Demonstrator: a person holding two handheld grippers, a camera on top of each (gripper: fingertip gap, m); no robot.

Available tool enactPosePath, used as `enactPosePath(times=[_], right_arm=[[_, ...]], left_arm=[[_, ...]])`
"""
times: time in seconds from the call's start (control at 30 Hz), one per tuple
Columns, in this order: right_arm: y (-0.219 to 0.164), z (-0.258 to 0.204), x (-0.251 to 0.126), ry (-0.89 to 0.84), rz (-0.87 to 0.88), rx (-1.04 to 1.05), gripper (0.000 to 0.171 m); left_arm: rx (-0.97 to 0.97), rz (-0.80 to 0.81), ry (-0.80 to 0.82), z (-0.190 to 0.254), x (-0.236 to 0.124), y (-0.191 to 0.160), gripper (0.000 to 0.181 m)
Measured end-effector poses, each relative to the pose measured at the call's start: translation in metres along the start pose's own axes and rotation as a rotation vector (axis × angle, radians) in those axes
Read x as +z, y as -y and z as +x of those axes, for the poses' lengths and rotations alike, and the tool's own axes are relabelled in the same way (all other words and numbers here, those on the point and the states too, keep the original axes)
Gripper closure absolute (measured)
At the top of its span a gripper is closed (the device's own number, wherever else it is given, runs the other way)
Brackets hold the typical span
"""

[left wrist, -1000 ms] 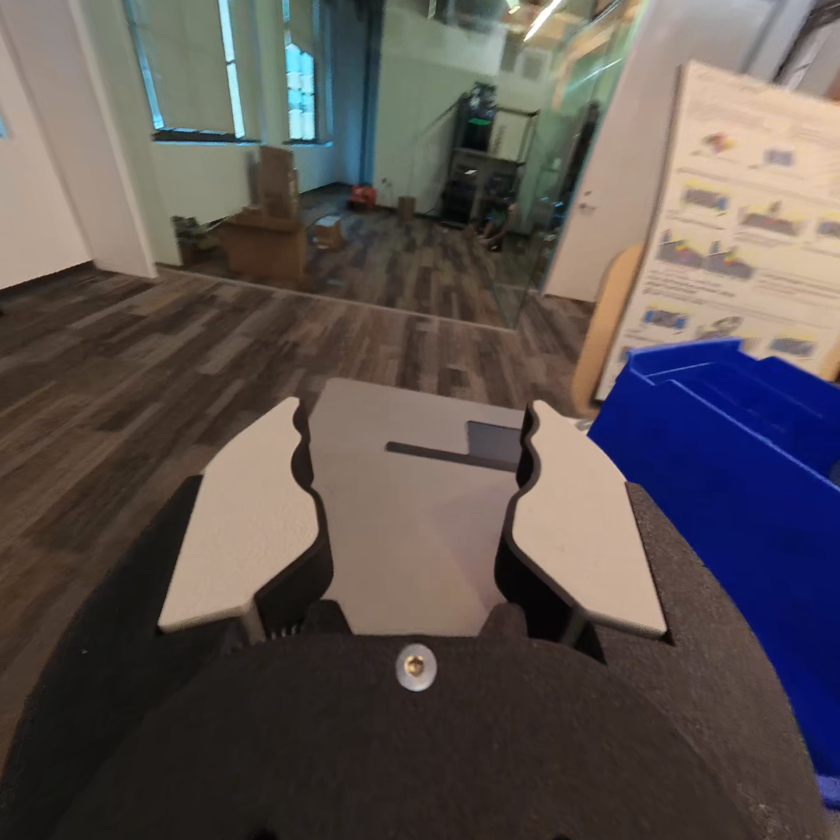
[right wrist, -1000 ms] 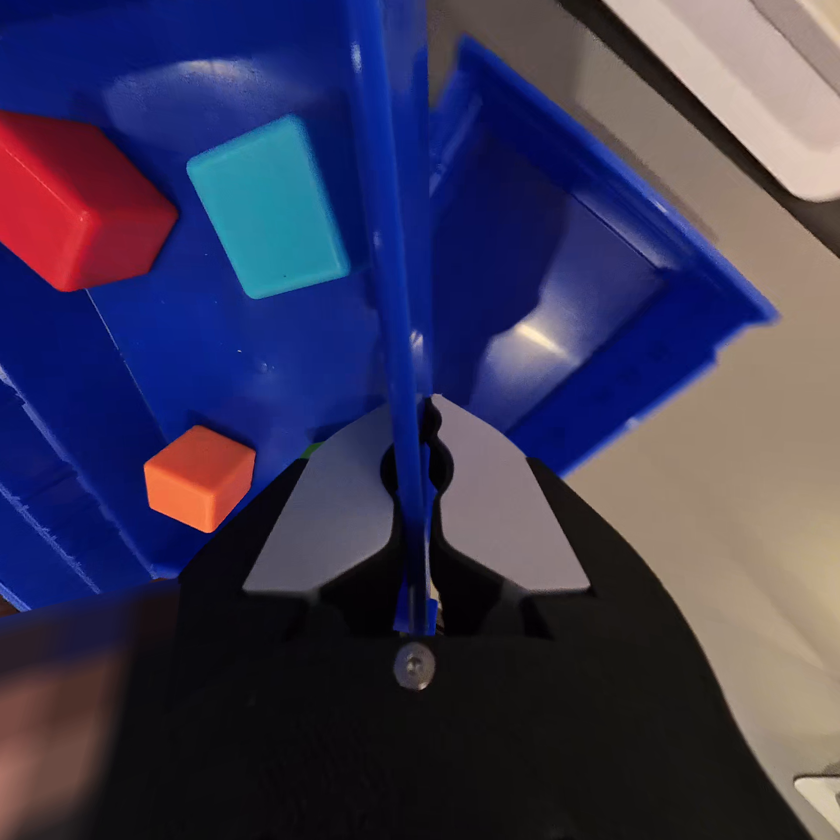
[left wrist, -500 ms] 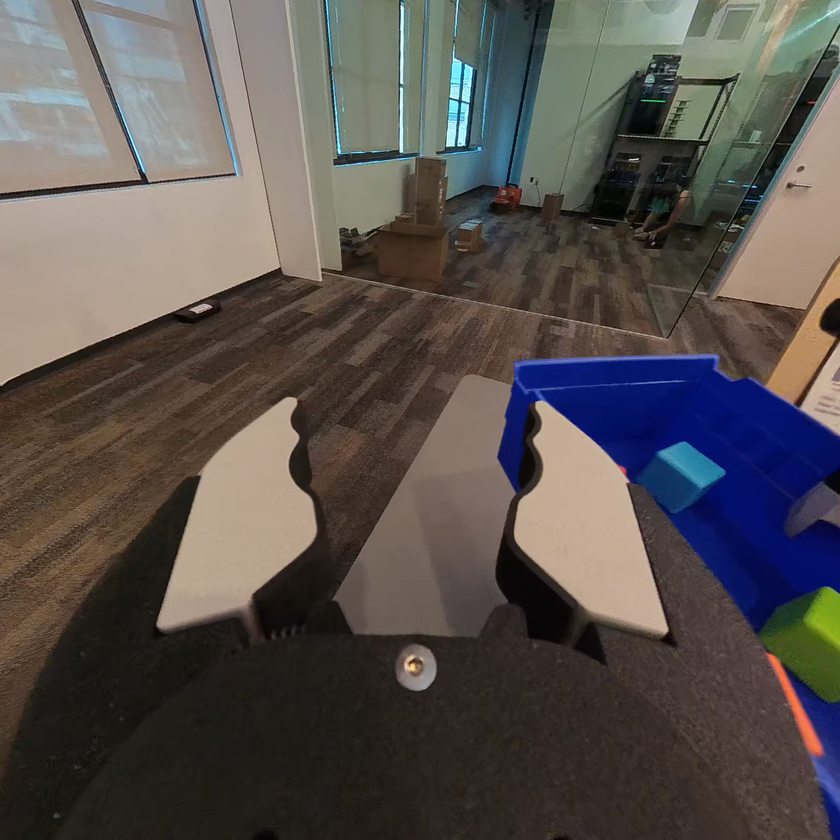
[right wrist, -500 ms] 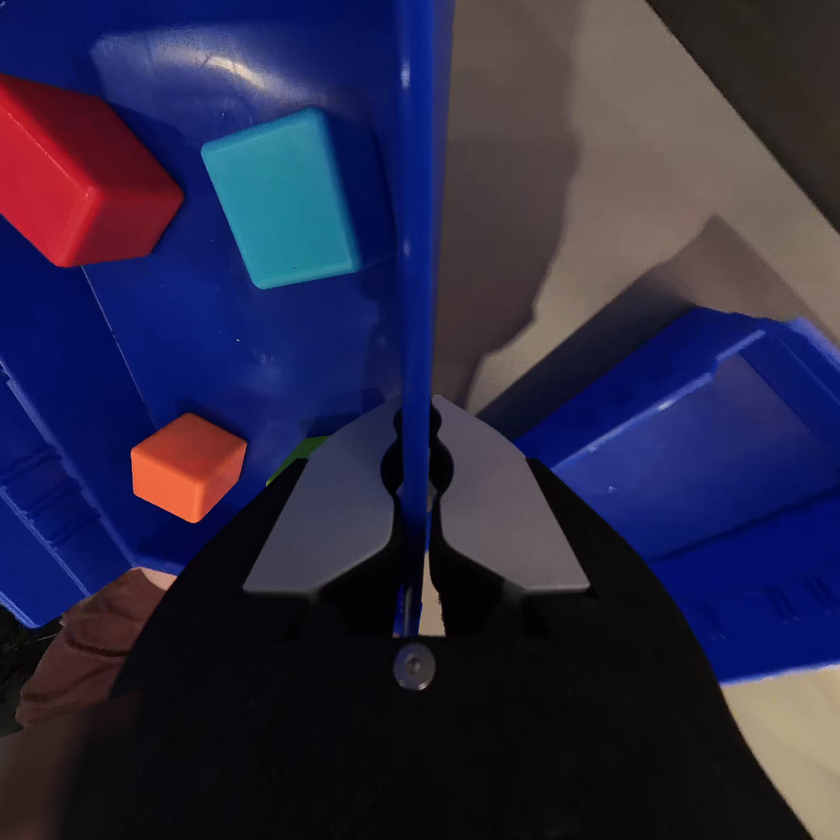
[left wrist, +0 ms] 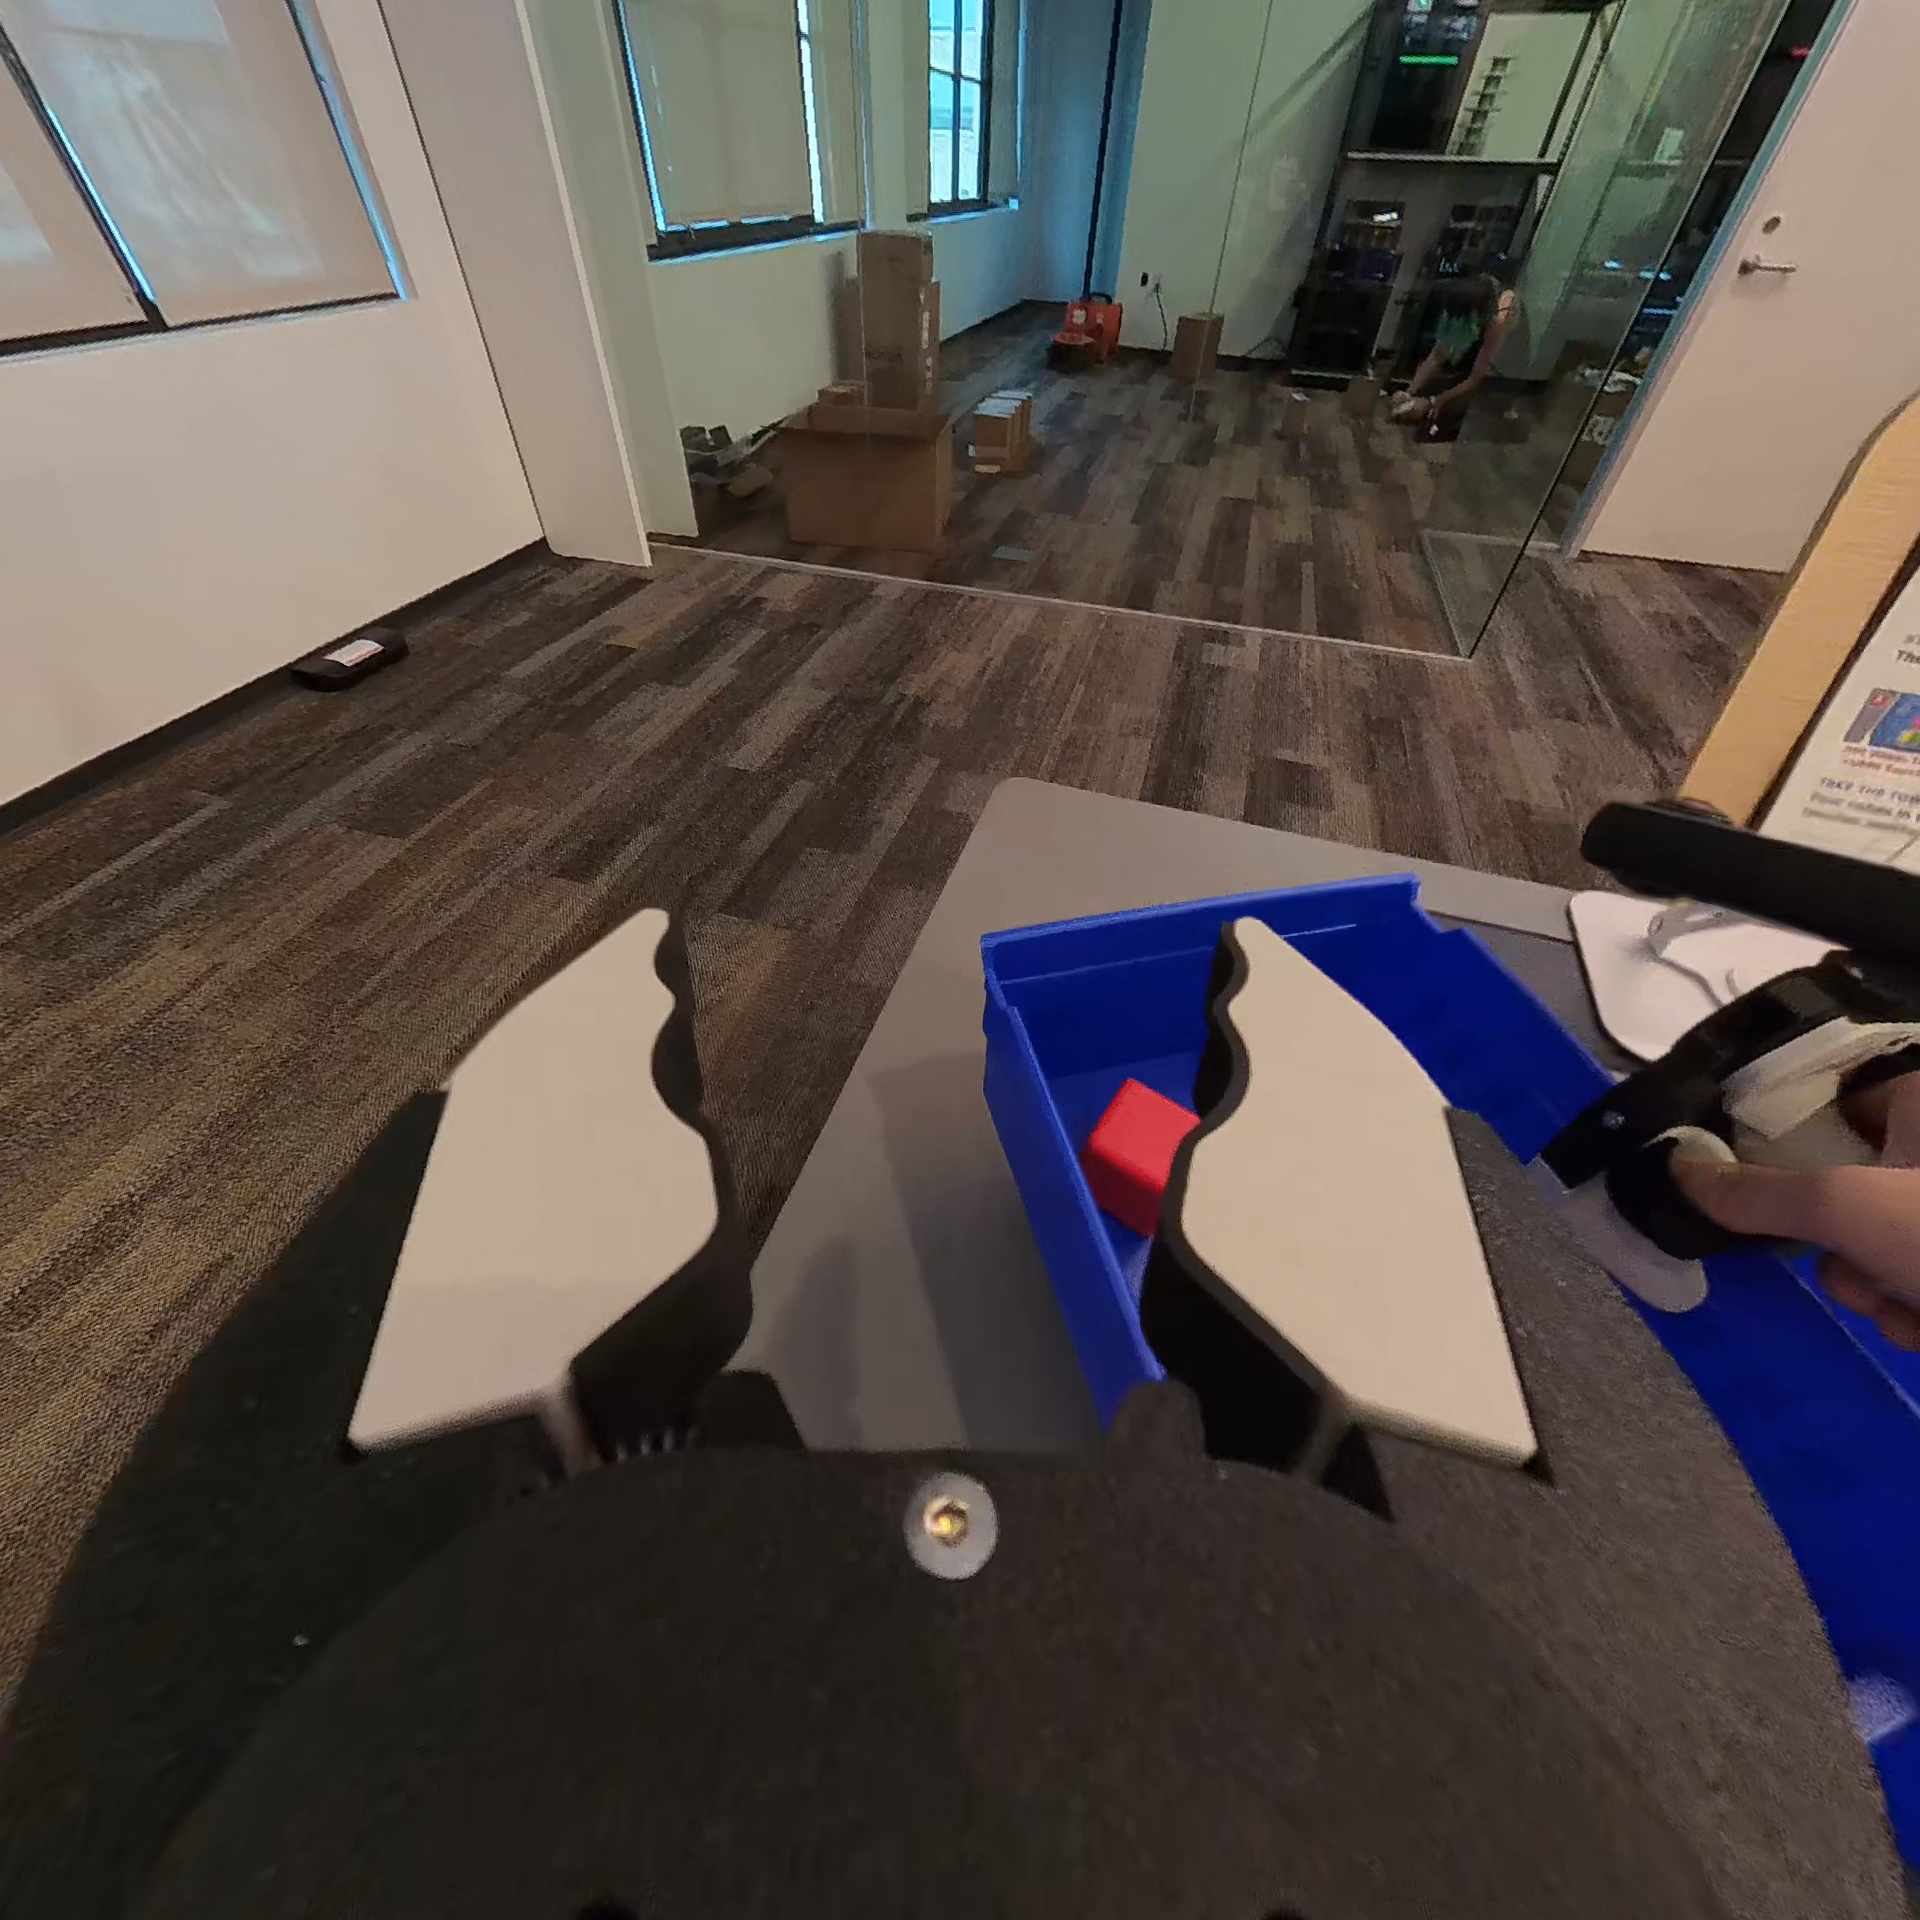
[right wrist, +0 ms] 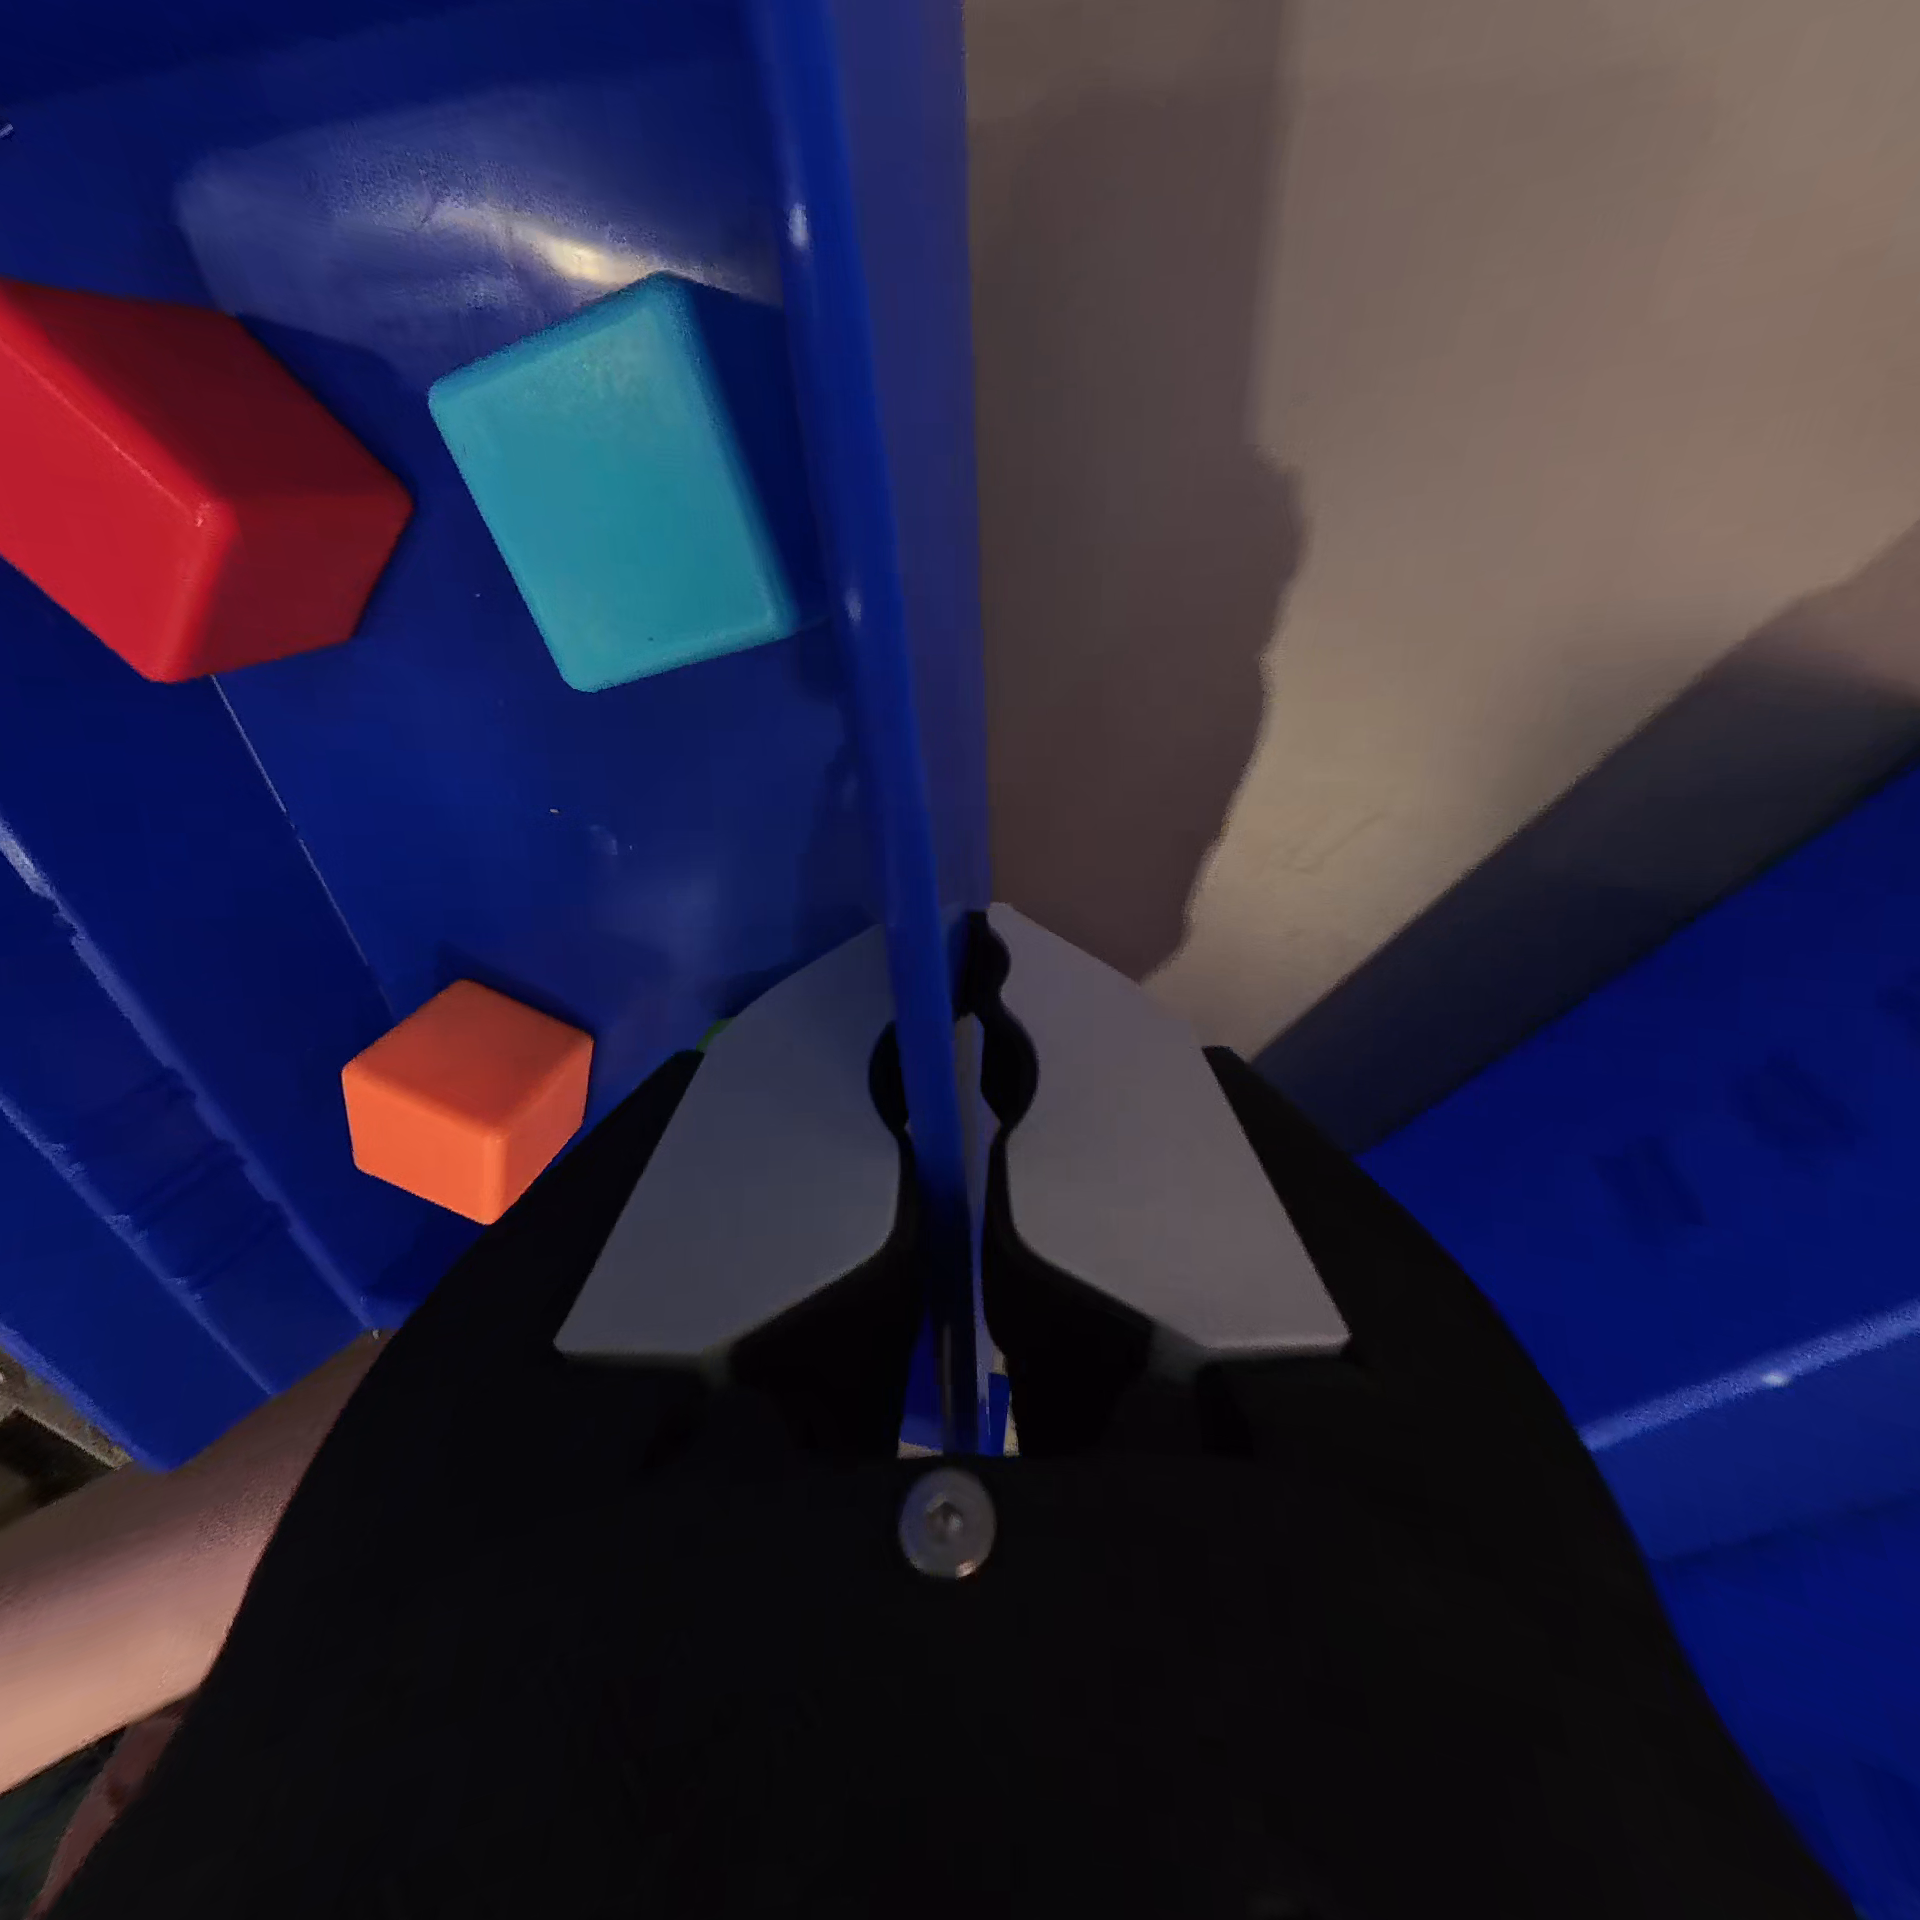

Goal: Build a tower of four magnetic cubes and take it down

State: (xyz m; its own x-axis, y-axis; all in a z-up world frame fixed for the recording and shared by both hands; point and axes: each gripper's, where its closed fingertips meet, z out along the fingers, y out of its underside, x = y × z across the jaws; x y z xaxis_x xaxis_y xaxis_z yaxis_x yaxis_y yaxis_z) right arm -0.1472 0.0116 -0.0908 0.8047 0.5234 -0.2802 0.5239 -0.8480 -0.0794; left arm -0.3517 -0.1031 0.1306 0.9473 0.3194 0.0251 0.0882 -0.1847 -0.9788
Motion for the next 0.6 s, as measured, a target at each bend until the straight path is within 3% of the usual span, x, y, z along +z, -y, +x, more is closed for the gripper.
enactPosePath(times=[0.4,0.6], right_arm=[[-0.005,0.016,0.035,-0.049,0.029,0.126,0.162],[0.005,0.016,0.019,-0.045,0.103,0.077,0.146]], left_arm=[[0.035,-0.072,-0.01,0.007,0.01,-0.013,0.086],[0.044,-0.082,-0.013,0.01,0.011,-0.014,0.085]])
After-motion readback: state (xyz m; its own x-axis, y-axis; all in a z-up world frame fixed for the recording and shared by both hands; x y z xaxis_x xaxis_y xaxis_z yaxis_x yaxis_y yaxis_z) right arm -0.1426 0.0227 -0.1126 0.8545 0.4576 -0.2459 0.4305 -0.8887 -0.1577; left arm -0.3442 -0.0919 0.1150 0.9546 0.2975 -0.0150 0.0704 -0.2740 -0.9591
